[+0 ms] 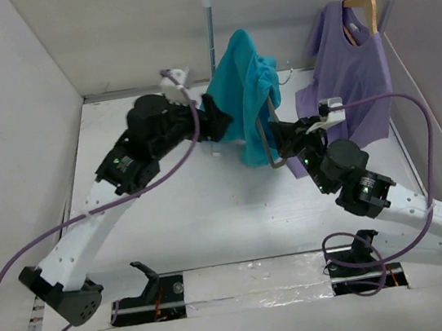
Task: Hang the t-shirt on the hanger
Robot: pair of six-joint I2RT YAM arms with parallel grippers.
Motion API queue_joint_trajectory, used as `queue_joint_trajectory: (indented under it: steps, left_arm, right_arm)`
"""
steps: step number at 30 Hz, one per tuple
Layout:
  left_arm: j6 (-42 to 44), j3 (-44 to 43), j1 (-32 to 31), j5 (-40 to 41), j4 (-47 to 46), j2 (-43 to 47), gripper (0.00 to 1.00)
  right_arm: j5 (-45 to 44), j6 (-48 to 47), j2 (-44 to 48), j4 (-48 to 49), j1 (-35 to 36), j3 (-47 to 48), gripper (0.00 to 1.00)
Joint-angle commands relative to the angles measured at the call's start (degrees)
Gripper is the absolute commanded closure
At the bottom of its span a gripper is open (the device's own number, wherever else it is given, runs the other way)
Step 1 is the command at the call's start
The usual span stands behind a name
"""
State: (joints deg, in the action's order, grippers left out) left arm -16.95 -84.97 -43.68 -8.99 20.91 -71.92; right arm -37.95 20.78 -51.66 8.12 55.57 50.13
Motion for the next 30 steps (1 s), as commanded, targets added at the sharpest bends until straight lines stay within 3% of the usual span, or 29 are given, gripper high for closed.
queue_joint_trajectory:
  steps: [1, 5, 9, 13, 22, 30]
  left_arm:
    - [0.3, 2.8, 10.4, 11.6, -9.2, 5.0, 0.29]
    - [2.7, -1.9, 17.0, 6.2, -13.0, -1.2, 0.26]
    - [10.7, -10.4, 17.1, -1.3, -15.4, -10.1, 0.23]
    - [12.3, -15.2, 17.1, -7.4, -17.8, -13.2, 0.21]
    - [10.6, -15.8, 14.5, -15.8, -25.1, -13.9, 0.2]
    - [7.4, -17.2, 14.5, -20.3, -28.5, -17.2, 0.2]
  right_arm:
    - [-1.3, -5.5, 3.4, 13.3, 1.1, 1.9, 1.0]
    - [0.3, -7.4, 8.1, 11.2, 1.8, 3.5, 1.0]
    - [2.9, -7.0, 10.4, 7.1, 1.8, 6.4, 1.0]
    - [7.3, -5.6, 11.4, 1.7, -0.6, 9.5, 1.0]
    - [18.6, 0.1, 11.4, -5.7, -8.1, 13.0, 1.0]
    - [23.8, 3.1, 11.2, -7.5, -9.4, 13.2, 1.0]
